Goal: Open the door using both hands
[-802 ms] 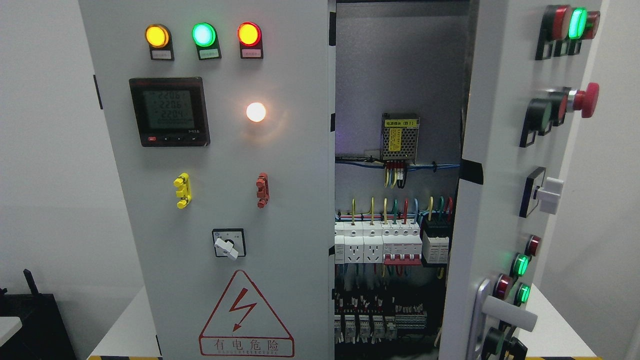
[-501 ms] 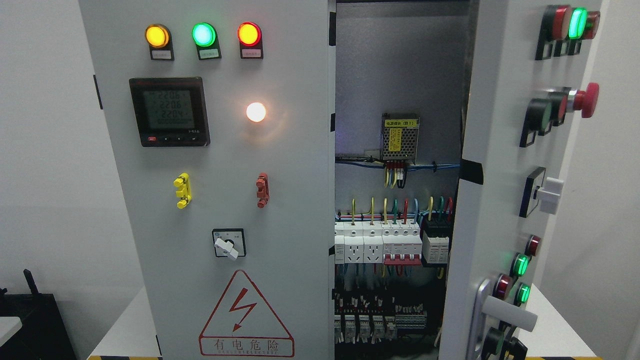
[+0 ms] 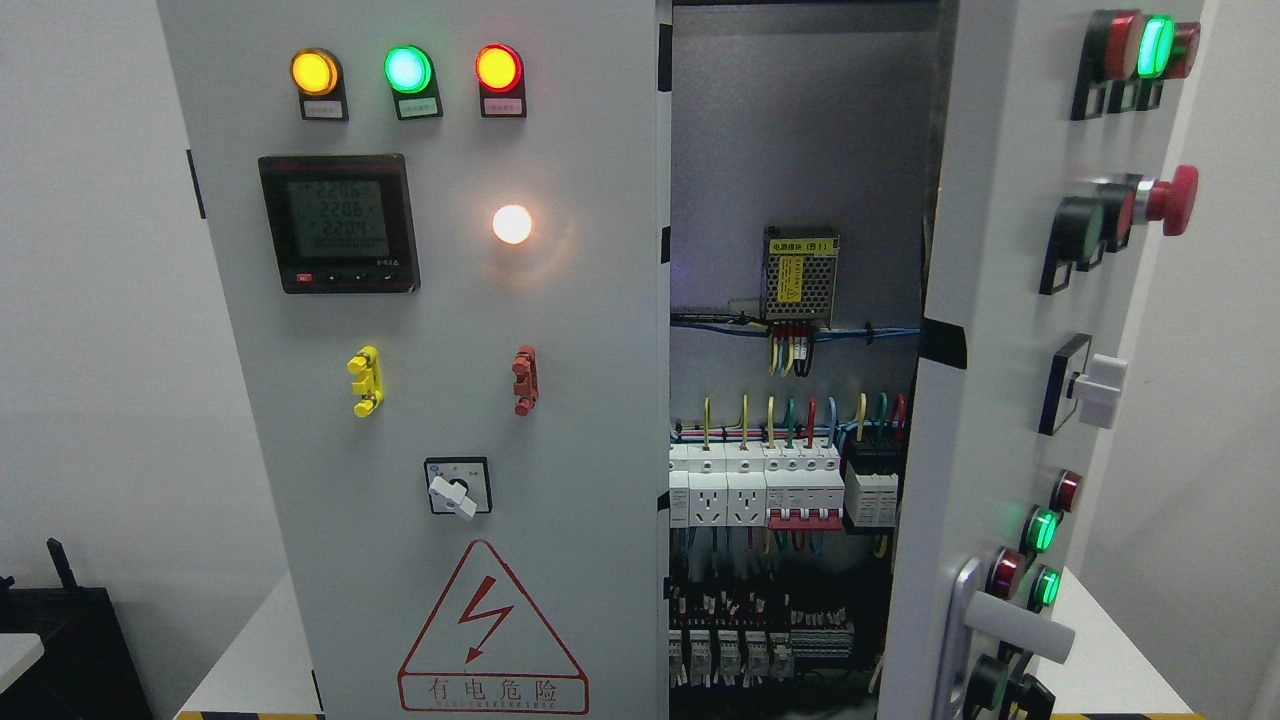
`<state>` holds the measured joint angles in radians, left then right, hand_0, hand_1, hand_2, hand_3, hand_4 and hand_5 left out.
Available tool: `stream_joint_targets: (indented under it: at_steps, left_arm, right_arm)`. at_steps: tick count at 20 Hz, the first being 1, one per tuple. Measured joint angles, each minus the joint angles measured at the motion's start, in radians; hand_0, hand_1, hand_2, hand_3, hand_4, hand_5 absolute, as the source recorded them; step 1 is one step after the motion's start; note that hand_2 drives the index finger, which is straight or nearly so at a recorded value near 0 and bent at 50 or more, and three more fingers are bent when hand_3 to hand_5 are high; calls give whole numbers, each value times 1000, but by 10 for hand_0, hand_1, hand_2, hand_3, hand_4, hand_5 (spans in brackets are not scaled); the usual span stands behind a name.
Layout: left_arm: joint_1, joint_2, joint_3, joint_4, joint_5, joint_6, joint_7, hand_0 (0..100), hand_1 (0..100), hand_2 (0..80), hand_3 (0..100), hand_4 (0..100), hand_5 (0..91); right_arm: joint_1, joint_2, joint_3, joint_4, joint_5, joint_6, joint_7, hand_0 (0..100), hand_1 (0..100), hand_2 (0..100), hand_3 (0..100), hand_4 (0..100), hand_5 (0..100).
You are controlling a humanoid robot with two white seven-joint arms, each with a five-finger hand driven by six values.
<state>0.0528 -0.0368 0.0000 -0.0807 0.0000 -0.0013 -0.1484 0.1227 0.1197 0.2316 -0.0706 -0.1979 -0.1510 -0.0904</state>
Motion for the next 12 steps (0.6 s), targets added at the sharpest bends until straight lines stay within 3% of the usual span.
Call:
stream_joint_targets:
  at_steps: [12]
  left_arm:
    - [-9,7,-3,1,0,-6,-5,0,0,0,0,29,0]
  right_arm:
    - [0,0,0,0,0,0,0,0,0,0,0,0,0]
